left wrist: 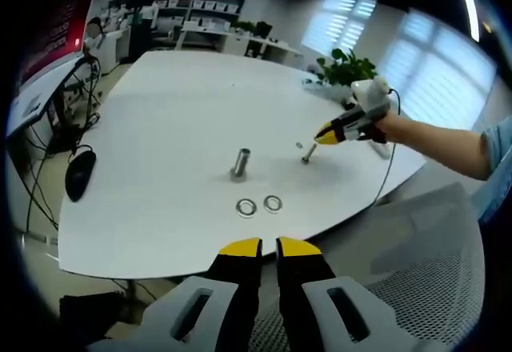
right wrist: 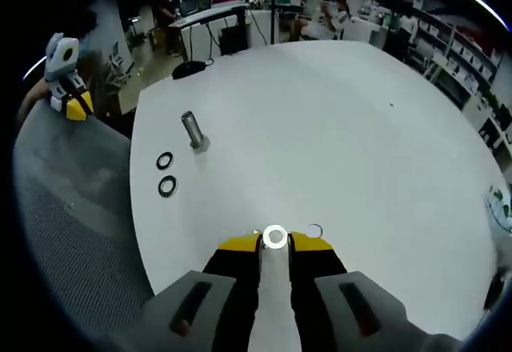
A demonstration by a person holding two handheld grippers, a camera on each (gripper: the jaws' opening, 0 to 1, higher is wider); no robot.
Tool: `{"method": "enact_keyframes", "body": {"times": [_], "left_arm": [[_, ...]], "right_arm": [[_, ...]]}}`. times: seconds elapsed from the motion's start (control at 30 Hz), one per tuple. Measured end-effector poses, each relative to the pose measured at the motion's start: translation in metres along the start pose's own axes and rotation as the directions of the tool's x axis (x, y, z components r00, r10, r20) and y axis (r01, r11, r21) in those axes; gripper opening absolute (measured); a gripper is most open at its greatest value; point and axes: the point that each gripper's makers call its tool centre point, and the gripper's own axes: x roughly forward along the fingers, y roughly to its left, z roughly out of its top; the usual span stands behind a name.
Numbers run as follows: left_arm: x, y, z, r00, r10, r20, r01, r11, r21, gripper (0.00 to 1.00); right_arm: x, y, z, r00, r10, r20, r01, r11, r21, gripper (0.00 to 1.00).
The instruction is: Place the washer onto the threaded stud by aligning its center hole with the stud, sliding it down to the base, and recovering from edge contact or off-axis alignment until the washer reaches the visible bottom stop.
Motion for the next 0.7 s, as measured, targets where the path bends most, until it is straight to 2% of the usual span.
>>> {"method": "enact_keyframes", "body": {"times": [0.7], "left_arm": [[0.000, 0.001, 0.001, 1.000, 0.006, 0.007, -0.006, 1.000, -0.006, 0.05]], "right_arm": [[0.011, 0.010, -0.002, 0.999, 0.037, -0.031, -0.038, 0.999, -0.025, 0.15]]}}
